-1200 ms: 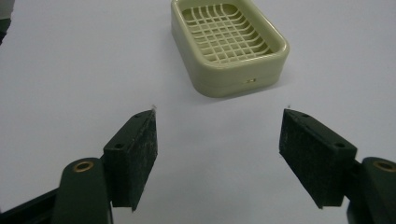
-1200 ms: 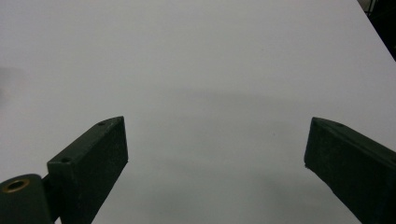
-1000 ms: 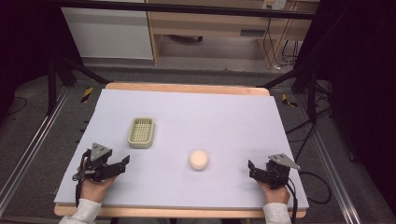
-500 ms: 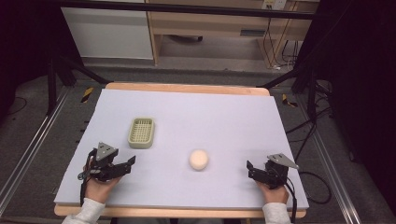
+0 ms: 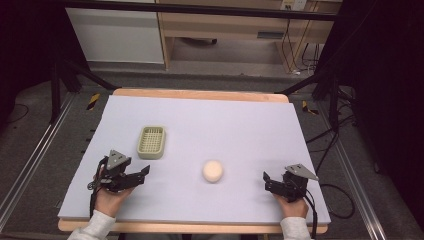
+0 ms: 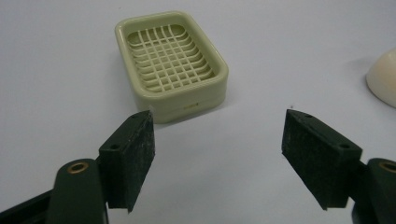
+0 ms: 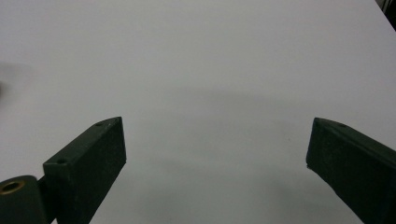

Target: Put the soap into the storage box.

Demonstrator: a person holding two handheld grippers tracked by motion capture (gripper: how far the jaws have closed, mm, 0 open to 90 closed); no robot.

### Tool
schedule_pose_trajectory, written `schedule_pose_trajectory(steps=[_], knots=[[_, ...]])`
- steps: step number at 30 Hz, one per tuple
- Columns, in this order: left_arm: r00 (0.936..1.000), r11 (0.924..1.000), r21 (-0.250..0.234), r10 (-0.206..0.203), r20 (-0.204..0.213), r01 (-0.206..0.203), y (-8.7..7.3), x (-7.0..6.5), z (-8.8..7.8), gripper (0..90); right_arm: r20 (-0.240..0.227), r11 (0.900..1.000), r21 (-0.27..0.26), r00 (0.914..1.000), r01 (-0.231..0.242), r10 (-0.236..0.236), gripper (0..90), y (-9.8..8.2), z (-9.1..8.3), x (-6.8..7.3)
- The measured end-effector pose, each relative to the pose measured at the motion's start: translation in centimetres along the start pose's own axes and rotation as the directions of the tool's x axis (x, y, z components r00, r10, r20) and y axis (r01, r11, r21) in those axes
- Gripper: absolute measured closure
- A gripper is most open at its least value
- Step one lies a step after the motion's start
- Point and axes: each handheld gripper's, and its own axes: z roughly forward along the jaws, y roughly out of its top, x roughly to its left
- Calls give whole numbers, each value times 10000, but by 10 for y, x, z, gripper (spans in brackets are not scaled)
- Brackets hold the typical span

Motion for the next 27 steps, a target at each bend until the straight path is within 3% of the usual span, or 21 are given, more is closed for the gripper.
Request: schedule_pose_trajectory(steps=[27], knots=[[9976,9994,-146,320,614,-311,27,-30,16,237,-56,10000,-1,10000,11,-11,56,0,0,0]])
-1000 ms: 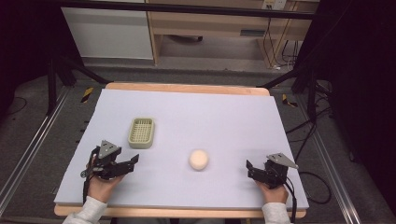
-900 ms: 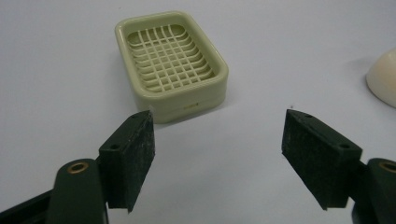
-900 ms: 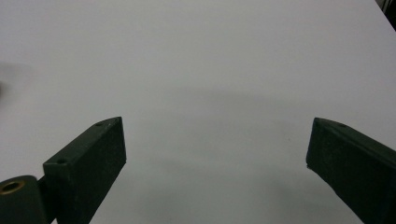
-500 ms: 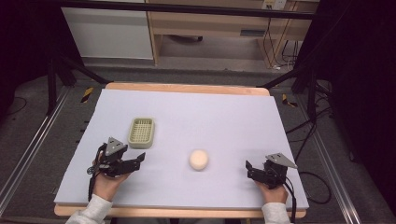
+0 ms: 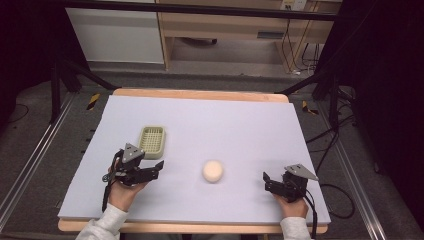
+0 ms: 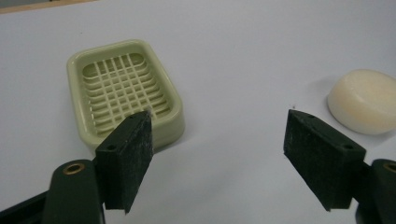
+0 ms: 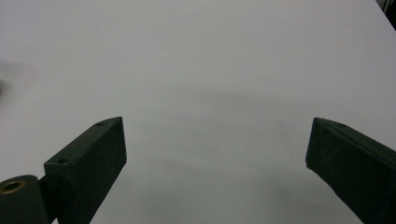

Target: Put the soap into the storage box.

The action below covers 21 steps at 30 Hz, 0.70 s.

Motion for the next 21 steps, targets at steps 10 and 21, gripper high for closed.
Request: schedule_pose_trajectory(steps=[10,21], knots=[[9995,9997,36,228,226,-229,7,-15,9,237,-3,10000,21,10000,29,-29,56,0,0,0],[9987,9995,29,313,409,-314,13,-26,17,248,-1,10000,36,10000,20,-20,56,0,0,0]])
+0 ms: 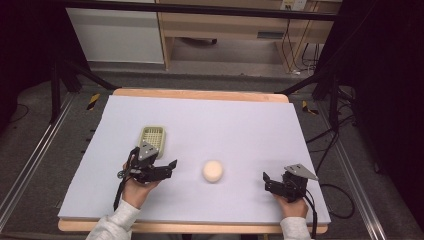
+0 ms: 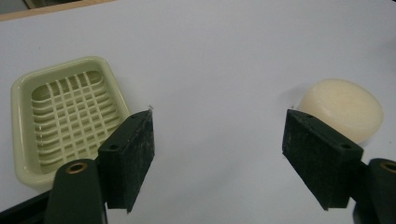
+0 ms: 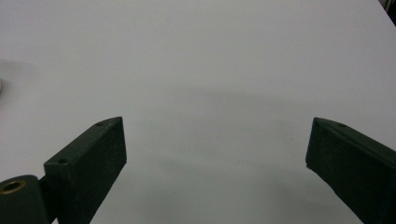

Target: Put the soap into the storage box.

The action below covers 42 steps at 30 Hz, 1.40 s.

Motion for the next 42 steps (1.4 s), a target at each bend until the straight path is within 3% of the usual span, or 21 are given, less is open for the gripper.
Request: schedule_pose_trajectory(steps=[24,42], knots=[[9991,9996,-114,269,322,-265,15,-25,16,243,-21,10000,1,10000,8,-8,55,0,0,0],[9955,9979,183,614,718,-628,24,-48,35,223,-31,10000,6,10000,-10,10,55,0,0,0]])
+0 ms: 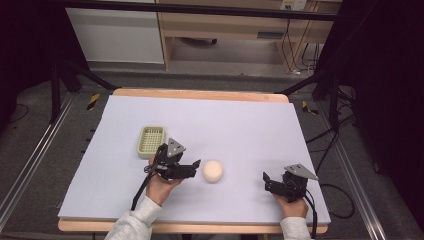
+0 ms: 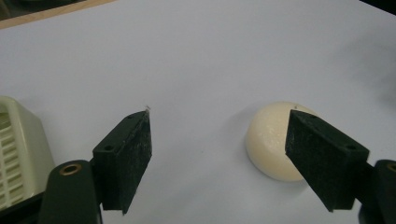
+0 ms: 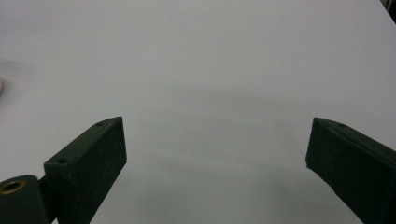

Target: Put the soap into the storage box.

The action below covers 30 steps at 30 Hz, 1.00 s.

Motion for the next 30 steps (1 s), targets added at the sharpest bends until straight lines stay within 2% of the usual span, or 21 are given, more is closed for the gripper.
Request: schedule_pose_trajectory(steps=[7,19,21,30], knots=[[9997,9998,156,143,193,-146,2,-9,8,218,-10,10000,1,10000,-11,11,55,0,0,0],[9986,9999,156,42,537,-50,2,-20,18,214,-16,10000,-16,10000,-21,21,55,0,0,0],[9983,9995,249,178,549,-192,2,-22,20,212,-18,10000,-16,10000,-19,19,55,0,0,0],[9974,9982,495,301,657,-333,3,-31,28,182,-29,10000,-14,10000,-20,20,55,0,0,0]])
